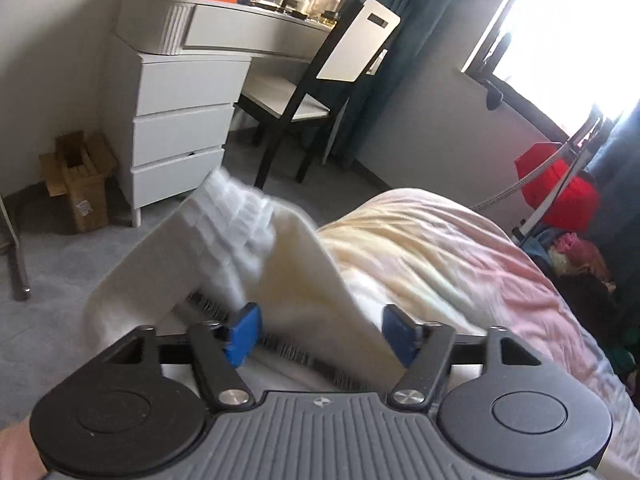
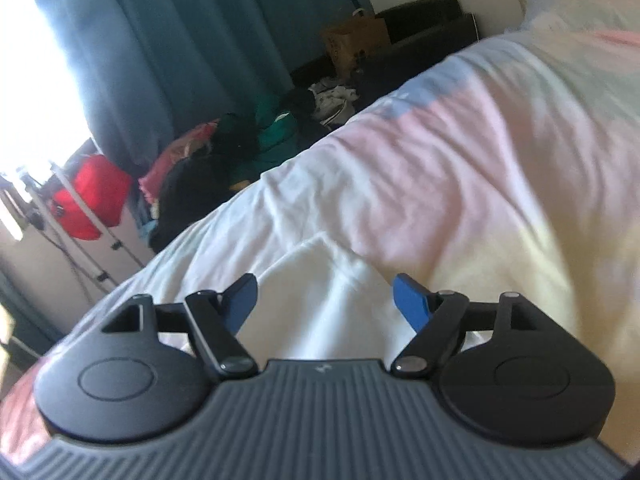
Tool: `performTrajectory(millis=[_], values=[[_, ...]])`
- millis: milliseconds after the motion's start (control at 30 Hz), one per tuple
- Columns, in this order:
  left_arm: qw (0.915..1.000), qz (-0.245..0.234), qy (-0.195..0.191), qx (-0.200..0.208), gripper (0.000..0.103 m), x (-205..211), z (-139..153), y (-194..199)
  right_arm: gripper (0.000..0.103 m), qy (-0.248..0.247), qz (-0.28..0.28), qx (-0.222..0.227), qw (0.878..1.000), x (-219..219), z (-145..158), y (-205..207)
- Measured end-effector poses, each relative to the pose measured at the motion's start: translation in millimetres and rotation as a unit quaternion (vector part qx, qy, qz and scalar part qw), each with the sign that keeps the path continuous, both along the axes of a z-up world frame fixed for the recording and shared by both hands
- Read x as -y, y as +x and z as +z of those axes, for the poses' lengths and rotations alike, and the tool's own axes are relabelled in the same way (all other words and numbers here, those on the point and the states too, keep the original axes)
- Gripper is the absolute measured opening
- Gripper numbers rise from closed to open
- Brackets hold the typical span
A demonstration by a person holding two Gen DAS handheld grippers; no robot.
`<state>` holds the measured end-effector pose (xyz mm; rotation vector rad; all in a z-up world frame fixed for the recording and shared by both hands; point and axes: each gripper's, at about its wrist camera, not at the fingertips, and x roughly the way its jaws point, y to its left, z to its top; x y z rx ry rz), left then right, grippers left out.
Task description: Fold clothes
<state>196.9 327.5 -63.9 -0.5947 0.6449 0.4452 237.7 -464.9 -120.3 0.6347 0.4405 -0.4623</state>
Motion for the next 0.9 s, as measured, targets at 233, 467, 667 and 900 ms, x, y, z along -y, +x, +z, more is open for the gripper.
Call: performTrajectory(millis=[233, 467, 667, 900], values=[[0.9916, 0.044, -0.122, 0.005, 0.080, 7.8, -11.8, -62.3, 0.078, 0.136, -0.004, 0.040, 0.990, -3.8, -13.5, -96.0], [0.9717, 0.075, -0.224, -0.007, 0.084, 13.6, -25.9, -97.9, 0.078, 0.259, 0.030, 0.006, 0.965, -19.2, -49.4, -127.8], [0.9631, 0.077, -0.257, 0.027, 0.082, 0.2, -46.0, -94.3, 0.078, 0.273, 0.065, 0.035, 0.959, -17.2, -68.9, -110.0], [0.9671, 0.104, -0.225, 0.055, 0.065, -20.0, -57.4, -76.1, 0.069, 0.252, -0.012, 0.079, 0.965, -3.7, -85.0, -82.3]])
